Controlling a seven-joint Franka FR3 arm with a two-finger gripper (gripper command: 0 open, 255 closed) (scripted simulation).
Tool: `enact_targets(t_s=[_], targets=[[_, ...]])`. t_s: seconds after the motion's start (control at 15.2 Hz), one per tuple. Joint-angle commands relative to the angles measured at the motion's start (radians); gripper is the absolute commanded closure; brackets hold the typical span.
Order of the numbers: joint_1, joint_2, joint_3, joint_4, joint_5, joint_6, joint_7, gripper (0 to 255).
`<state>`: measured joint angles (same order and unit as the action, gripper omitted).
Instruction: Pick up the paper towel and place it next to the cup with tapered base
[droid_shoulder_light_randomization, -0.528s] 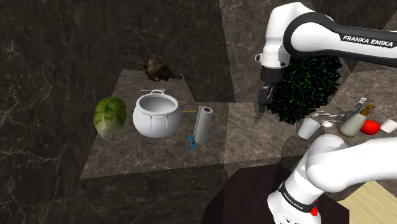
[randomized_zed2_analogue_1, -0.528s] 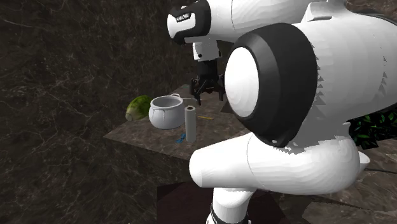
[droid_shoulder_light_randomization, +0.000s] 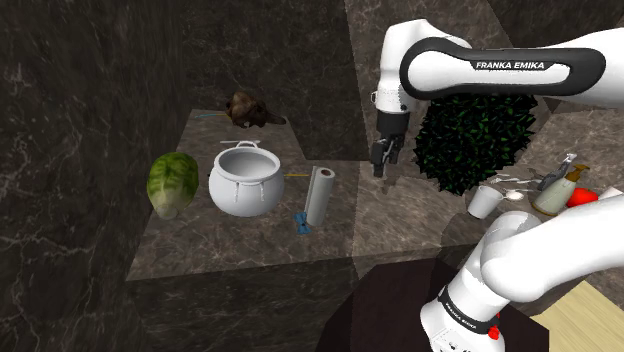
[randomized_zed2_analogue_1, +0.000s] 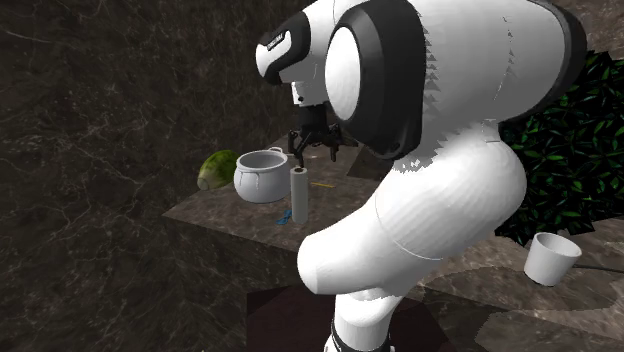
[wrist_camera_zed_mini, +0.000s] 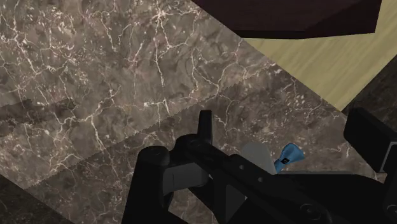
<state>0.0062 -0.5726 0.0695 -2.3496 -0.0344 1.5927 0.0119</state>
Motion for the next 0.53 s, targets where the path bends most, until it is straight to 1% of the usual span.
enact_targets(t_s=[0.0,0.46], targets=[[-0.002,0.075,0.012,0.028,0.003,0.048,0.024,0],[-0.009,0.345,0.042,0.17,-0.008,0.177,0.103,0]])
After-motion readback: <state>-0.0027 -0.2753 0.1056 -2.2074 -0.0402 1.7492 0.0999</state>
